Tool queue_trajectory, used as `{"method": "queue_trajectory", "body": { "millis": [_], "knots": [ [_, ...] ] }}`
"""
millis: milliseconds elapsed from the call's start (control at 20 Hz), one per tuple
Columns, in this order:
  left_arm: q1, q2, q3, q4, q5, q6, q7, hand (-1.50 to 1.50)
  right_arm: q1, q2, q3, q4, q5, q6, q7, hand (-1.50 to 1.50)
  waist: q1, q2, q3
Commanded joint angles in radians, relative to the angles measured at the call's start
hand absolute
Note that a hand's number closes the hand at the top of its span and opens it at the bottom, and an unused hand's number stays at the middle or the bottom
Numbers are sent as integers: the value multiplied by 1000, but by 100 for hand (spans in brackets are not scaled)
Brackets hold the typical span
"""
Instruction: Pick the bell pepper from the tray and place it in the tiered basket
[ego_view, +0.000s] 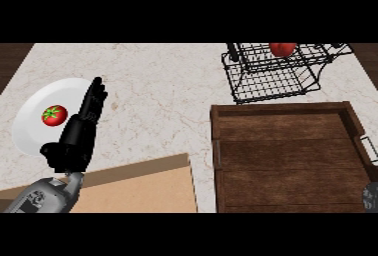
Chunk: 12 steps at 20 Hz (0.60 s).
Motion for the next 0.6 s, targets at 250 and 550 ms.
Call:
{"method": "queue_trajectory", "body": {
  "millis": [250, 550],
  "knots": [
    [73, -50, -5, 44, -15, 25, -30, 0, 214, -122, -250, -219, -259, 140, -12, -150, -33, 1, -17],
    [85, -16, 17, 13, -20, 19, -9, 0, 473, -190, -441, -297, -466, 335, -139, -150, -34, 2, -16]
  ]
}}
